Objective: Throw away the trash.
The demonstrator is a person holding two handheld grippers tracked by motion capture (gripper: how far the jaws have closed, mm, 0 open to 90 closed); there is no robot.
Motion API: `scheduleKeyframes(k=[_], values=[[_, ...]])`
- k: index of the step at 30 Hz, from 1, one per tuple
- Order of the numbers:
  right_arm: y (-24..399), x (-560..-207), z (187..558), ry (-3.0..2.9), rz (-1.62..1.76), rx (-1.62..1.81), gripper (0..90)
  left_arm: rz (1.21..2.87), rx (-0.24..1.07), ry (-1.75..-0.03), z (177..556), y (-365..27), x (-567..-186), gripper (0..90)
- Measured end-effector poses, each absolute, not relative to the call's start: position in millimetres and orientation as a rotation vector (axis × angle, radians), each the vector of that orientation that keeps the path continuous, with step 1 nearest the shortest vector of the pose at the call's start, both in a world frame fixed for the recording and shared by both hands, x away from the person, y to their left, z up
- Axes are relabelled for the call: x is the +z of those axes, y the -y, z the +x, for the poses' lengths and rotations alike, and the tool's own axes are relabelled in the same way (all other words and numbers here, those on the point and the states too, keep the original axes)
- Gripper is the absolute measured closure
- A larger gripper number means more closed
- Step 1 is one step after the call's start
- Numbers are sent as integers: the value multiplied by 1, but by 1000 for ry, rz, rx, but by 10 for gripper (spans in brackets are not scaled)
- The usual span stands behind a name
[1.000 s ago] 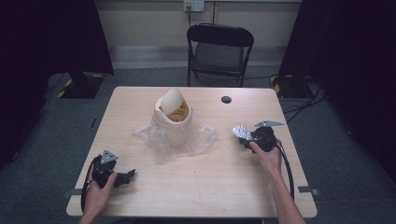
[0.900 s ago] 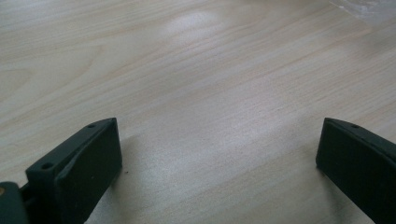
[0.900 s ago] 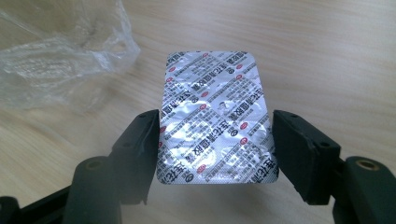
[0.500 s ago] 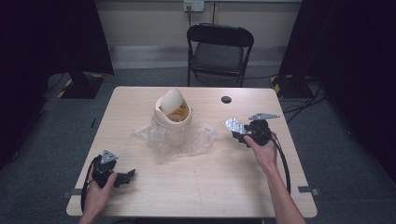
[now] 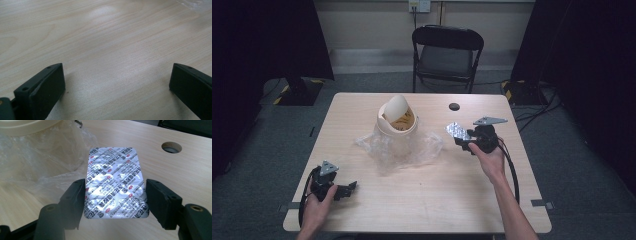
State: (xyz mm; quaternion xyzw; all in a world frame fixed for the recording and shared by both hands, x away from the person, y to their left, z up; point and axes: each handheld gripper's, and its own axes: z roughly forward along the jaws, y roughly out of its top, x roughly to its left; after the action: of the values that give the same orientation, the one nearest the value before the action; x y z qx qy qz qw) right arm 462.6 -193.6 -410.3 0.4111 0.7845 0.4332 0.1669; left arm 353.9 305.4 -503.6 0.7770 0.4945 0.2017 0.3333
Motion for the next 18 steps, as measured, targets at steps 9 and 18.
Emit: scheduleKeyframes(k=[9, 18], values=[[178, -399, 460, -2265, 1092, 1267, 344, 2029, 527, -1291, 354, -305, -504, 0], [153, -382, 460, -2293, 1009, 1309, 344, 2031, 528, -1290, 354, -305, -504, 0]])
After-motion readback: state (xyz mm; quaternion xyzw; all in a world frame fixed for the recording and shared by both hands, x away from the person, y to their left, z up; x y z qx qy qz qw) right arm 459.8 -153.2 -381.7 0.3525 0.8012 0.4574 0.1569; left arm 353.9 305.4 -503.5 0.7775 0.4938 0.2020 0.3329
